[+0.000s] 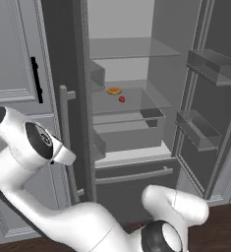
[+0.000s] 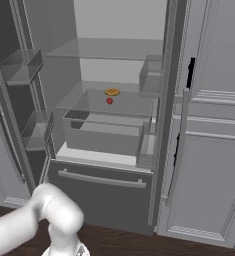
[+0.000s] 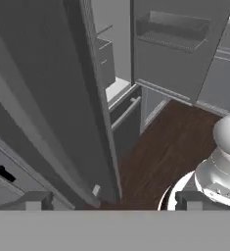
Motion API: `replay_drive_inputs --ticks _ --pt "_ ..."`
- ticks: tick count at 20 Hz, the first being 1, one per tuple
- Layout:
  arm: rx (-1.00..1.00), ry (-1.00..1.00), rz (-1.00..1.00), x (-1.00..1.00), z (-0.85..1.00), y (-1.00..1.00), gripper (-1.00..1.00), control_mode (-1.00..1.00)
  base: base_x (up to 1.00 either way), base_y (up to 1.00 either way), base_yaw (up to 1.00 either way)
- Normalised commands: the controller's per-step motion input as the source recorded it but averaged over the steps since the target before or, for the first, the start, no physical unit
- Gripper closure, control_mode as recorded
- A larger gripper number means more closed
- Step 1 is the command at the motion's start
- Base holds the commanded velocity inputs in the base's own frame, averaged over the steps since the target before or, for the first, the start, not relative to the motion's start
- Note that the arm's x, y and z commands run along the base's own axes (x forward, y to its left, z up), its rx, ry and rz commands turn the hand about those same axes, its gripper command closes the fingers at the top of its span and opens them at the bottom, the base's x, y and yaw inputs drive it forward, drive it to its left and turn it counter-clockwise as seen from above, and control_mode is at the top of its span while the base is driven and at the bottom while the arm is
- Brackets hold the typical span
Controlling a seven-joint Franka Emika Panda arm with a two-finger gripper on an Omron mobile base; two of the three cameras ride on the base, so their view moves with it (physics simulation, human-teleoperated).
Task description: Take the strawberry from the fridge and place it on top of the pancake, located on the dining counter.
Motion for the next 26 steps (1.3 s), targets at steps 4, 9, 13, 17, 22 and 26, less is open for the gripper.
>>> replay_drive_inputs --ticks 4,9,13,17,22,26 --pt "0.78 -0.02 0.22 -0.71 0.14 -1.00 -1.00 -1.00 0.00 0.00 0.00" --pt "0.99 -0.03 0.07 -0.18 0.32 -1.00 -1.00 -1.00 0.00 0.00 0.00" --pt "1.00 0.05 0.00 0.10 0.04 -1.00 -1.00 -1.00 0.00 0.00 0.00" --pt "1.00 0.08 0.03 0.40 0.13 -1.00 -1.00 -1.00 0.00 0.00 0.00" --pt "0.67 0.31 0.02 0.79 0.28 -0.51 -1.00 -1.00 0.00 0.00 0.00" --pt "0.05 0.16 0.09 0.87 -0.06 0.32 -1.00 -1.00 0.00 0.00 0.00"
